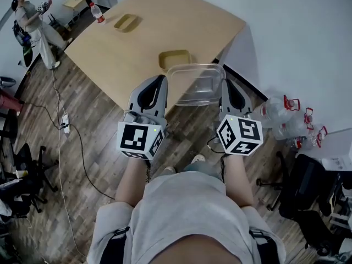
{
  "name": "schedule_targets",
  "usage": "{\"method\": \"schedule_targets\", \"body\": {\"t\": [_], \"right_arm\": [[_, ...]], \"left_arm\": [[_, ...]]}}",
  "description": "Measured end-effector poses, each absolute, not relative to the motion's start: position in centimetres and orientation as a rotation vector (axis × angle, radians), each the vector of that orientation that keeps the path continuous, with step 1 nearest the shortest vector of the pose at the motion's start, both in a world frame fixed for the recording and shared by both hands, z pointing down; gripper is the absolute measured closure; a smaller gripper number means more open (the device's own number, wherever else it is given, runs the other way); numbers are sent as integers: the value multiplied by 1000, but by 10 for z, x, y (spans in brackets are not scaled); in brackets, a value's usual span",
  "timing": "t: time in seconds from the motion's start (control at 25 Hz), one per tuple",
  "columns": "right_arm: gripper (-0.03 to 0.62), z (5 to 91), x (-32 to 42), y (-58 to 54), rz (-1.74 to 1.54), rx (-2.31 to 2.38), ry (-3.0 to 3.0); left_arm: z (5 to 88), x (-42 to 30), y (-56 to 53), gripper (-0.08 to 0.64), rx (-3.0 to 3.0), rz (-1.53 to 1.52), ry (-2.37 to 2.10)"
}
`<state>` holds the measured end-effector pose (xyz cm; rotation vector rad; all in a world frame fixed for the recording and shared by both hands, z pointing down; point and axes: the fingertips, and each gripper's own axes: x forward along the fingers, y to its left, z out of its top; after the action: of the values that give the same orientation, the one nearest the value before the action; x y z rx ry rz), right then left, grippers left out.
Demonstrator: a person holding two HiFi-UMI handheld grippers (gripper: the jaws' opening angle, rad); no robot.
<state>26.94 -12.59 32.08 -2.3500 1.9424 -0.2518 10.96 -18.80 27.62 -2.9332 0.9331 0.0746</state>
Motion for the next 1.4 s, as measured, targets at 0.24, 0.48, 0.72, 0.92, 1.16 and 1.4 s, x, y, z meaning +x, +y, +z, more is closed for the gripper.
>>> {"method": "schedule_targets", "body": {"t": [0.24, 0.48, 0.72, 0.92, 1.16, 1.4], "right_arm": [[571, 314, 246, -98, -198, -2396, 1895], [571, 311, 219, -74, -162, -2429, 1857], [571, 313, 190, -57, -141, -2456, 1828], [571, 316, 179, -48, -140, -2470, 1814], [571, 312, 163, -44, -92, -2475, 1811], [571, 307, 158, -40, -67, -2477, 1802]], "left_arm": [[275, 85, -169, 545, -2949, 90, 886], [275, 59, -153, 545, -2969, 94, 854], [280, 32, -142, 545, -2987, 93, 827], [282, 21, -134, 545, -2991, 97, 816], [282, 6, -132, 545, -2989, 110, 812], [279, 1, -129, 545, -2982, 118, 805]]}}
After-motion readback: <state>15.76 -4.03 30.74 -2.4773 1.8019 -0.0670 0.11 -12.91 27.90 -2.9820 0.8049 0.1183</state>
